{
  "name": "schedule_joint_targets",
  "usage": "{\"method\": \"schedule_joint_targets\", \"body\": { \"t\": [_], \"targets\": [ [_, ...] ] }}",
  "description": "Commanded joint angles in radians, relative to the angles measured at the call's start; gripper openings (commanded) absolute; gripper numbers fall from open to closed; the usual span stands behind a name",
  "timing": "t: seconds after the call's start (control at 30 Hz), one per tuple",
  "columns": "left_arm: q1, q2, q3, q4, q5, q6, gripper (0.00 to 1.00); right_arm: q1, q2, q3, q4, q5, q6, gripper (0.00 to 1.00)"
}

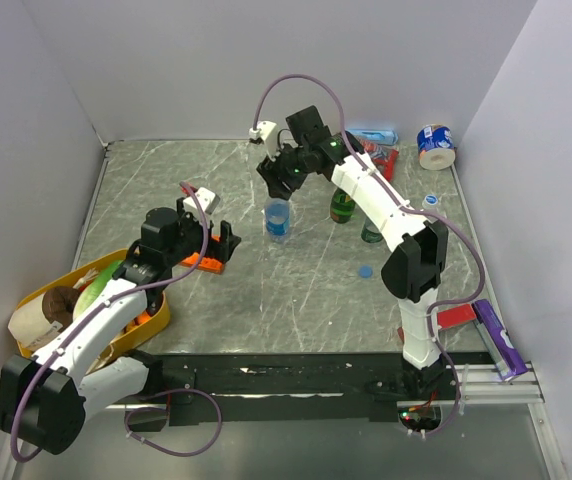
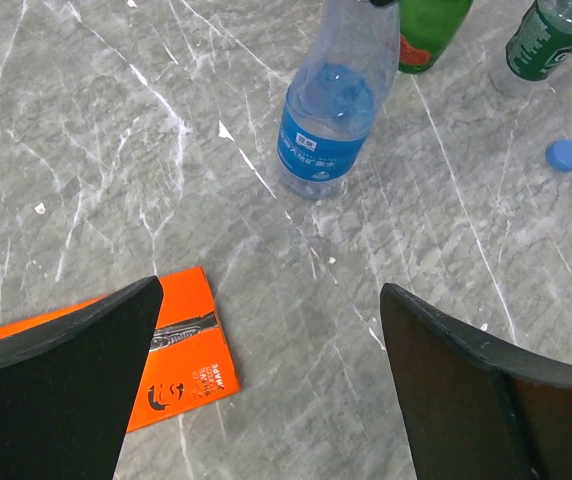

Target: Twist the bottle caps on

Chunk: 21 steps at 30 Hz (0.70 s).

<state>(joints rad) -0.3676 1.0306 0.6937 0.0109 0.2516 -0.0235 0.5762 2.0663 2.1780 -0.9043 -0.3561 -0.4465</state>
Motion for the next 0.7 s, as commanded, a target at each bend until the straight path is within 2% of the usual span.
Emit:
{"method": "schedule_joint_targets", "body": {
  "t": [0.0,0.07,0.17,0.2,0.27,0.4,0.6,0.67],
  "targets": [
    [0.007,-0.009,-0.005,0.031,0.034,-0.027,0.96,0.008,0.009,0.028,0.031,-0.014,-0.004,0.54],
    [0.007,-0.007,-0.006,0.032,0.038,-0.026,0.96,0.008,0.011,0.032,0.028,-0.018,-0.006,0.49],
    [0.007,-0.003,-0.008,0.035,0.064,-0.003,0.96,0.007,0.002,0.031,0.012,-0.033,-0.018,0.35],
    [0.007,0.002,-0.007,0.040,0.093,0.008,0.96,0.007,-0.015,0.026,-0.001,-0.044,-0.027,0.26],
    [0.001,0.020,-0.010,0.046,0.135,0.083,0.96,0.005,-0.063,0.007,-0.013,-0.075,-0.046,0.16],
    [-0.025,0.060,-0.036,0.142,0.227,0.167,0.96,0.004,-0.179,-0.050,-0.051,-0.186,-0.103,0.11],
    [-0.080,0.151,-0.042,0.270,0.209,0.198,0.96,0.004,-0.296,-0.081,-0.123,-0.297,-0.179,0.08],
    [-0.086,0.170,-0.043,0.316,0.253,0.212,0.96,0.004,-0.334,-0.098,-0.133,-0.343,-0.195,0.08]
  ]
}}
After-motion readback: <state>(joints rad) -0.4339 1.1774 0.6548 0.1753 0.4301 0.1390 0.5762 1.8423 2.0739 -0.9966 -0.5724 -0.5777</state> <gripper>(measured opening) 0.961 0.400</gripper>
